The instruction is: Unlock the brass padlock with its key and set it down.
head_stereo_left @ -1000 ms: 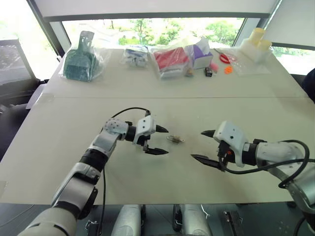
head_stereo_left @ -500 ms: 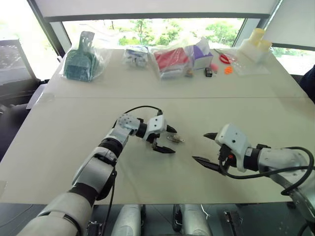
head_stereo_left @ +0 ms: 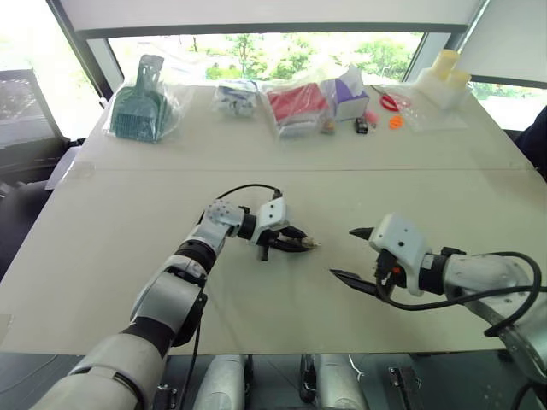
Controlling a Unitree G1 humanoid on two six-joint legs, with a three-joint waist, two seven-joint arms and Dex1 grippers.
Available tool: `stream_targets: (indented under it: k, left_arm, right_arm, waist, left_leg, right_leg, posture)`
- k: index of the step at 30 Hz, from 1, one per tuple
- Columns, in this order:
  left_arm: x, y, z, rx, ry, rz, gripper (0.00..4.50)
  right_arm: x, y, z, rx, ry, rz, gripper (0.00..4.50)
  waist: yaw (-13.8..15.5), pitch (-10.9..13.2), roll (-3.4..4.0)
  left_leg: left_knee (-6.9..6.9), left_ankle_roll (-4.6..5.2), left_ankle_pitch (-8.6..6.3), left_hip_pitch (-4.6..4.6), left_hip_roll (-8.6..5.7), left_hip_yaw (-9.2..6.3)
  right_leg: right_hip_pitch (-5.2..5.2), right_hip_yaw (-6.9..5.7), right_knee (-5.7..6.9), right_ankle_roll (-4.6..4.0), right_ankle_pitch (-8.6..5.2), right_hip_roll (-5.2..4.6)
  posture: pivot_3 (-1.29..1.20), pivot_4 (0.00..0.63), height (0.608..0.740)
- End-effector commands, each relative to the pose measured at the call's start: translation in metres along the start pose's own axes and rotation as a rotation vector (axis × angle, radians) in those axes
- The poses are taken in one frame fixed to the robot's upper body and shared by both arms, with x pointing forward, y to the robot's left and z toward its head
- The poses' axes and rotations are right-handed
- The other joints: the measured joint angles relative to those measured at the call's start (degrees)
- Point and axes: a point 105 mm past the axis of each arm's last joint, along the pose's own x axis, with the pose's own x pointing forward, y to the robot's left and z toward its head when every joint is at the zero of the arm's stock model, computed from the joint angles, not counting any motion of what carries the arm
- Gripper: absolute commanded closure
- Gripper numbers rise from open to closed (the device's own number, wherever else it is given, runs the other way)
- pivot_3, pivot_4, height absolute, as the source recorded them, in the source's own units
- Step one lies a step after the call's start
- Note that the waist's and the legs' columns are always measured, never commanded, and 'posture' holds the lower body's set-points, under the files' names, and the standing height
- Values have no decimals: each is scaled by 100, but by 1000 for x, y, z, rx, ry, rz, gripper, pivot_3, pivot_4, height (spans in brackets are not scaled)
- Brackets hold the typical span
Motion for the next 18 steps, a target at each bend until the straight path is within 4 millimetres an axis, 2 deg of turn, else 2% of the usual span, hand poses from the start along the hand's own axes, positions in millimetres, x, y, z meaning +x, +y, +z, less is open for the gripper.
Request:
stream_targets:
  k: [1,4,7,12,18]
  left_arm:
    - [-26,6,12,9,-52,25,3766]
    - [-50,2,27,16,-101,39,3766]
    - [-65,-7,35,9,-113,57,3766]
    - [-77,-21,48,-10,-123,84,3766]
    - [-81,-25,51,-19,-115,127,3766]
  right_arm:
    - [13,-7,10,-183,-27,-49,0]
    - [32,-10,19,-380,-81,-79,0]
    - [45,-12,26,-530,-121,-95,0]
    - [61,-10,38,-648,-195,-80,0]
    - [71,-9,41,-710,-226,-48,0]
  waist:
    - [-51,1,-1]
    - [-135,2,1]
    - [-137,2,1]
    - [-144,3,-1]
    - [-136,3,0]
  left_leg:
    - [0,0,0,0,0,2]
    - [-8,1,-1,-3,1,2]
    - [-15,1,-1,-3,0,1]
    - [-9,1,0,-3,-2,3]
    - [-9,1,0,-1,-3,3]
  right_leg:
    - [-1,0,0,0,0,1]
    - [-11,1,5,2,1,4]
    - [-13,1,8,6,1,5]
    - [-8,2,7,9,2,2]
    - [-8,2,9,8,1,4]
  posture:
    - [0,150,740]
    - [0,150,740]
    - [0,150,740]
    - [0,150,740]
    - [0,150,740]
